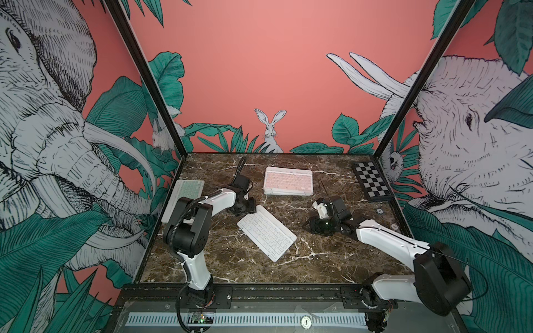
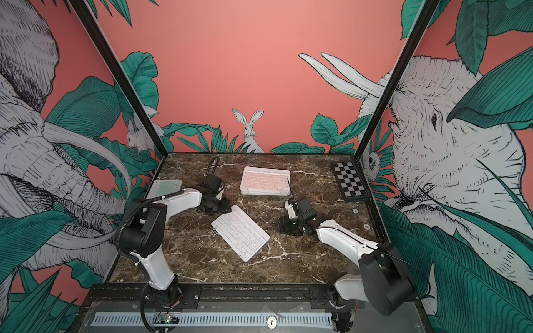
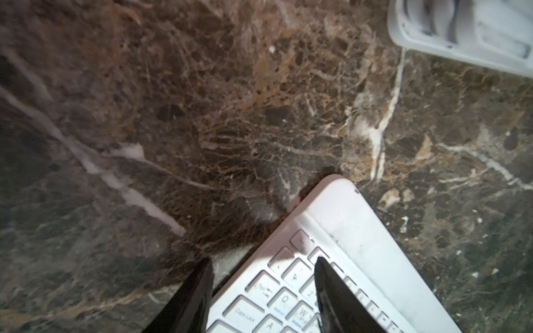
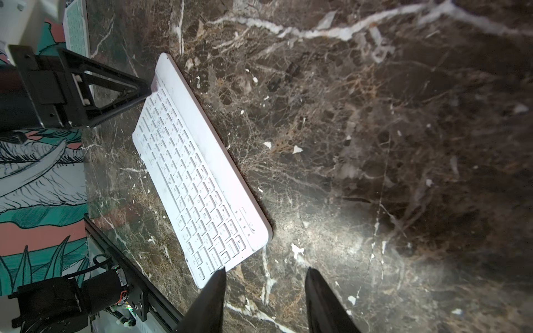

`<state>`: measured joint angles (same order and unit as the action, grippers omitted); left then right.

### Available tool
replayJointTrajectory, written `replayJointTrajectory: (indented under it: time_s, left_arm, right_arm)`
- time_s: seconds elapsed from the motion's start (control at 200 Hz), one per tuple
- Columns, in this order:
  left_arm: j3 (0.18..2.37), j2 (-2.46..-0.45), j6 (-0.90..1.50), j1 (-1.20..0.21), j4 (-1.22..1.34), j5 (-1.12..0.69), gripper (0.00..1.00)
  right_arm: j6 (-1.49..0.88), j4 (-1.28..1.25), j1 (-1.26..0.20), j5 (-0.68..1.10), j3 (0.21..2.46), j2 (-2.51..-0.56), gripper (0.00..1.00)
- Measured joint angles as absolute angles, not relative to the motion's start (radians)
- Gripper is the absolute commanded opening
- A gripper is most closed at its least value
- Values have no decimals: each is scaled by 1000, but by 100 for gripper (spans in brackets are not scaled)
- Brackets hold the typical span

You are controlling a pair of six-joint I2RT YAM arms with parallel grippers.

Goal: Stack the numeric keypads
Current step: Move the numeric keypad to the center of the board.

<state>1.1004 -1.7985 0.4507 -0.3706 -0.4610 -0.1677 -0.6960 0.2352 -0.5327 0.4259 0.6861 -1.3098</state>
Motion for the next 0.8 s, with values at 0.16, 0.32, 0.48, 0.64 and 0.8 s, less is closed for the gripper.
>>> replayJointTrajectory:
  time_s: [0.16, 0.32, 0.48, 0.64, 0.8]
  left_arm:
    - [1045, -1758, 449, -379, -434, -179, 59]
    - [957, -1682, 467, -425, -434, -176, 59]
    - [883, -1615, 513, -511, -439, -172, 59]
    - [824, -1556, 570, -583, -442, -174, 59]
    - [771, -1493, 608, -604, -443, -178, 59]
  right_arm:
    - [-707, 218, -536, 428, 673, -1315, 45]
    - [-709, 213, -537, 430, 672, -1325, 45]
    - [-711, 202, -538, 431, 662, -1329, 45]
    - [-710, 213, -544, 429, 625, -1328, 45]
    - [-711, 256, -545, 408, 587, -1310, 47]
